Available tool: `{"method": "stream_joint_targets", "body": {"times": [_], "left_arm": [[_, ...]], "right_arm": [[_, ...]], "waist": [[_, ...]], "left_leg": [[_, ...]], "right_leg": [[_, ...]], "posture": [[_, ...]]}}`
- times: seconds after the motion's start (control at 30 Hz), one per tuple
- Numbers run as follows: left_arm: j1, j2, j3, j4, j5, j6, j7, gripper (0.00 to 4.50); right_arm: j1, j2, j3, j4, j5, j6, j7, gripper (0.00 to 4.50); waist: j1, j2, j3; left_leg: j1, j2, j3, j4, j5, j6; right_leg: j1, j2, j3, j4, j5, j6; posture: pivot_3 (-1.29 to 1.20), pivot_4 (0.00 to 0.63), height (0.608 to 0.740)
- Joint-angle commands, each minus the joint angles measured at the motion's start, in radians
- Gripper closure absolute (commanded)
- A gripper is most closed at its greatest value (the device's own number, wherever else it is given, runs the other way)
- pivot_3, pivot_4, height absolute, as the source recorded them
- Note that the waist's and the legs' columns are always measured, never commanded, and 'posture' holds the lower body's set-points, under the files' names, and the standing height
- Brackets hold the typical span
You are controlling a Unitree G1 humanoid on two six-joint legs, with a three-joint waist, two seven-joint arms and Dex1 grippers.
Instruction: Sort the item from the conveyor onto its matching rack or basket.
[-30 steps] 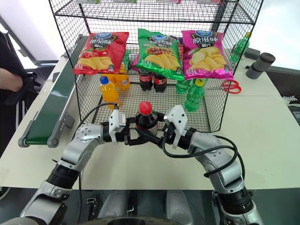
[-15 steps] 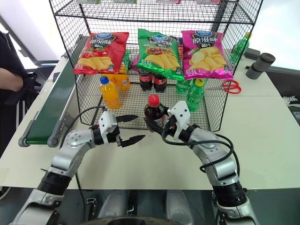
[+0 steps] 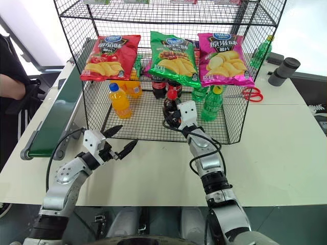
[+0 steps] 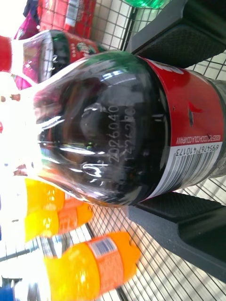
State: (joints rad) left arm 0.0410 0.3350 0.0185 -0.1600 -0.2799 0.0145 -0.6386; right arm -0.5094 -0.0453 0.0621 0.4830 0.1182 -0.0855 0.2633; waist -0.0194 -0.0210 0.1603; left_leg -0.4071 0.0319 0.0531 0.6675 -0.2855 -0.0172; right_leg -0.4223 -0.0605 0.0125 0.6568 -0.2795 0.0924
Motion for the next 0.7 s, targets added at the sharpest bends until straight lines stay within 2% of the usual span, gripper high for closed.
{"method": "stream_joint_targets", "body": {"times": [0.03, 0.27, 0.53, 0.63, 0.7], "left_arm": [[0.01, -0.006, 0.002, -0.061, -0.01, -0.002, 0.018, 0.05], [0.024, -0.006, -0.001, -0.084, -0.019, 0.012, 0.019, 0.05], [0.009, -0.001, -0.006, -0.071, -0.018, 0.015, 0.006, 0.05], [0.004, -0.002, -0.008, -0.067, -0.018, 0.015, 0.004, 0.0], [-0.001, -0.004, -0.008, -0.064, -0.017, 0.016, 0.005, 0.0]], "right_arm": [[-0.083, 0.021, -0.03, 0.081, -0.011, -0.097, -0.023, 1.52], [-0.159, 0.035, -0.083, 0.248, 0.008, -0.169, -0.024, 1.52], [-0.172, 0.053, -0.095, 0.282, 0.025, -0.185, 0.044, 1.52], [-0.16, 0.055, -0.095, 0.266, 0.024, -0.181, 0.055, 0.12], [-0.152, 0.046, -0.086, 0.254, -0.004, -0.194, 0.037, 0.05]], "waist": [[-0.001, 0.0, 0.0], [-0.003, 0.0, 0.0], [-0.004, 0.0, 0.0], [-0.006, 0.0, 0.0], [-0.008, 0.0, 0.0]], "left_leg": [[0.0, 0.0, 0.0, 0.0, 0.0, 0.0], [0.0, 0.0, 0.0, 0.0, 0.001, -0.001], [0.001, 0.0, 0.001, 0.0, 0.001, -0.001], [0.001, 0.0, 0.001, 0.0, 0.001, -0.001], [0.001, 0.0, 0.0, 0.0, 0.001, -0.001]], "right_leg": [[0.0, 0.0, 0.0, 0.0, 0.0, 0.0], [-0.001, 0.0, 0.0, 0.002, 0.0, 0.0], [-0.001, 0.0, 0.001, 0.003, 0.0, 0.0], [-0.001, 0.0, 0.001, 0.003, 0.0, 0.0], [-0.001, -0.001, 0.001, 0.004, 0.0, 0.0]], "posture": [[0.0, 0.15, 0.74], [0.0, 0.15, 0.74], [0.0, 0.15, 0.74], [0.0, 0.15, 0.74], [0.0, 0.15, 0.74]]}}
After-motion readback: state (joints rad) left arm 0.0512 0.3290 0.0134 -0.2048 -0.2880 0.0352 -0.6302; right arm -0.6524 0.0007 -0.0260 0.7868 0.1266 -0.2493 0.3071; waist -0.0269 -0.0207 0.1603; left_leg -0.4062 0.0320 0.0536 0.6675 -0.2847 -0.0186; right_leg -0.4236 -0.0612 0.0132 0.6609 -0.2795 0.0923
